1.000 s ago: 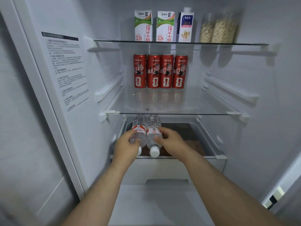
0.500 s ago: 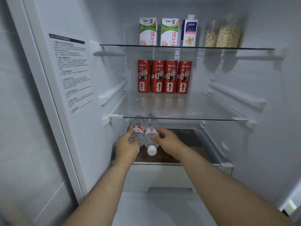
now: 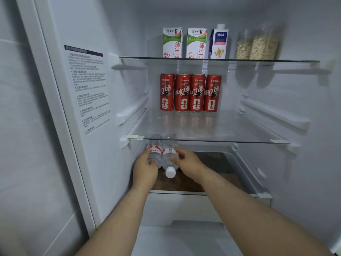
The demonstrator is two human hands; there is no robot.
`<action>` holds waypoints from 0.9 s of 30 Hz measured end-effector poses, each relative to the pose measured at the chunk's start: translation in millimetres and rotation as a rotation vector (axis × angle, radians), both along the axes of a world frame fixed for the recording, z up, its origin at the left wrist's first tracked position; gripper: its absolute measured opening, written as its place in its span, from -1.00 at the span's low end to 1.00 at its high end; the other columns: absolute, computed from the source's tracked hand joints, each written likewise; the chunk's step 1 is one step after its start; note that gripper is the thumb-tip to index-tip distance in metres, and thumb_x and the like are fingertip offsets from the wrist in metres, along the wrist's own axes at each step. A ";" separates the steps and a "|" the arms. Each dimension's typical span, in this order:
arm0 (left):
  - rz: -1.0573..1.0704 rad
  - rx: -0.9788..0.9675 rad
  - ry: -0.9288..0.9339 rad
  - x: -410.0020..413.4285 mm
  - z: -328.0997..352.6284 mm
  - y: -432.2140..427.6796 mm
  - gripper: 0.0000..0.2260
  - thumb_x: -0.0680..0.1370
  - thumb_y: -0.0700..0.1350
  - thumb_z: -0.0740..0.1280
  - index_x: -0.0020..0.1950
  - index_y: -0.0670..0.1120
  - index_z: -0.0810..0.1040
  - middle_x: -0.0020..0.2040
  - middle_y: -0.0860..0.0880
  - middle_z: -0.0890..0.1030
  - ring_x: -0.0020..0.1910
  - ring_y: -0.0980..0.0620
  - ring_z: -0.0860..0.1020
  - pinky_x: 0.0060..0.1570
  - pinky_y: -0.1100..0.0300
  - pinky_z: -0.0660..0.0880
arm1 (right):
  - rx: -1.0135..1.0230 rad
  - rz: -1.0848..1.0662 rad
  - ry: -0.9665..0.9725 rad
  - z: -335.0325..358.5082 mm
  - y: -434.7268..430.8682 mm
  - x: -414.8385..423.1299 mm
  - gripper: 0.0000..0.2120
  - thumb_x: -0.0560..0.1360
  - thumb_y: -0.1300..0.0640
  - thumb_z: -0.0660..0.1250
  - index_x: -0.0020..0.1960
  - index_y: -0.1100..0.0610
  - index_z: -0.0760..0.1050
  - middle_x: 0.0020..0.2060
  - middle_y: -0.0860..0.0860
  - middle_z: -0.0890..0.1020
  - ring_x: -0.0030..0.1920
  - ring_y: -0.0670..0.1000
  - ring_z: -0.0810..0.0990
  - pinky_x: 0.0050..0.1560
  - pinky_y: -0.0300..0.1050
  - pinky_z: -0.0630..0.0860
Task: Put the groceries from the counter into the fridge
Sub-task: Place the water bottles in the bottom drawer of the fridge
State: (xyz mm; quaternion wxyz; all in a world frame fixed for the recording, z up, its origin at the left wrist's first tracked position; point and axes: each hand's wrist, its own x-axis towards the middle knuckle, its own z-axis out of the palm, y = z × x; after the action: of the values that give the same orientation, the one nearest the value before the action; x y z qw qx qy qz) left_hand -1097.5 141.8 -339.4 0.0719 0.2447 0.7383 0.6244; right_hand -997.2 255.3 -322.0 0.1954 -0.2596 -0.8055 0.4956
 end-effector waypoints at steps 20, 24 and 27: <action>0.078 0.135 -0.176 -21.6 -0.8 24.4 -0.72 0.60 -0.29 0.17 0.25 -0.11 0.54 0.16 -0.15 0.60 0.10 -0.09 0.58 0.10 0.15 0.52 | 0.008 -0.021 -0.037 0.4 5.7 -18.8 -0.52 0.62 0.03 0.26 0.52 -0.03 0.29 0.41 -0.01 0.47 0.37 0.01 0.46 0.40 0.03 0.39; 0.056 0.080 -0.048 -23.5 -6.5 22.0 -0.66 0.60 -0.31 0.14 0.26 -0.05 0.55 0.18 -0.05 0.62 0.12 0.03 0.58 0.19 0.12 0.51 | 0.018 -0.016 -0.046 4.0 4.6 -16.1 -0.53 0.63 0.04 0.25 0.53 -0.03 0.28 0.41 -0.02 0.46 0.38 0.01 0.45 0.36 -0.02 0.36; 0.039 0.078 -0.080 -17.4 -2.0 19.1 -0.69 0.64 -0.25 0.15 0.35 -0.11 0.50 0.27 -0.12 0.56 0.24 -0.10 0.54 0.25 0.12 0.46 | 0.028 -0.007 -0.049 8.1 0.1 -13.2 -0.53 0.64 0.05 0.24 0.53 -0.02 0.26 0.43 -0.01 0.44 0.40 0.02 0.42 0.36 -0.04 0.34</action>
State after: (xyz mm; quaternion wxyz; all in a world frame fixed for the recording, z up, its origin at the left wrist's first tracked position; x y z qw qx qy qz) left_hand -1114.9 160.9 -341.5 0.0797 0.2074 0.7147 0.6632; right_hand -1010.4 255.4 -313.9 0.1810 -0.2717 -0.8159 0.4772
